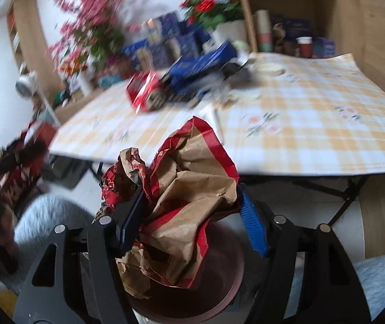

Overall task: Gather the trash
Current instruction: 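Drop the paper bag into the brown bin with the right tool while the left tool carries the box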

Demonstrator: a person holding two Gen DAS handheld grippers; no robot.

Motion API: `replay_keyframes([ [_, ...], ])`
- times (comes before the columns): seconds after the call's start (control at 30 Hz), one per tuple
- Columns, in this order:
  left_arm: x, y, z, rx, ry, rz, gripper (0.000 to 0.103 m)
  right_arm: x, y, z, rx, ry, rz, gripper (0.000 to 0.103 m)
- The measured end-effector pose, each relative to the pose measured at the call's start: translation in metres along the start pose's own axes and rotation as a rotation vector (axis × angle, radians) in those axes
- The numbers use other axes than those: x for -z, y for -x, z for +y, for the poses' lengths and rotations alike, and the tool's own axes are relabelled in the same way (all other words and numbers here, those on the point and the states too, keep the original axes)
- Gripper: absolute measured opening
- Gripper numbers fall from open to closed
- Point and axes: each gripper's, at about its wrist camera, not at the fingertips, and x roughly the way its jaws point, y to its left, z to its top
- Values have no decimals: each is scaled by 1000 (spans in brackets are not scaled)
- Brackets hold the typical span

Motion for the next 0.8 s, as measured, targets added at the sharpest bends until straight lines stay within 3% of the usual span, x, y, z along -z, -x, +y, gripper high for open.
replay_keyframes([
  [0.17, 7, 5, 3, -1, 15, -3, 85, 19, -28, 17, 6, 72, 119, 68],
  [0.47, 10, -8, 11, -16, 28, 51, 85, 46, -89, 4, -5, -13, 343, 70],
  [0.67, 11, -14, 16, -21, 54, 68, 85, 51, -90, -8, -6, -63, 365, 79],
  [0.8, 11, -17, 10, -26, 25, 80, 85, 48, -85, -17, -9, -109, 345, 92],
])
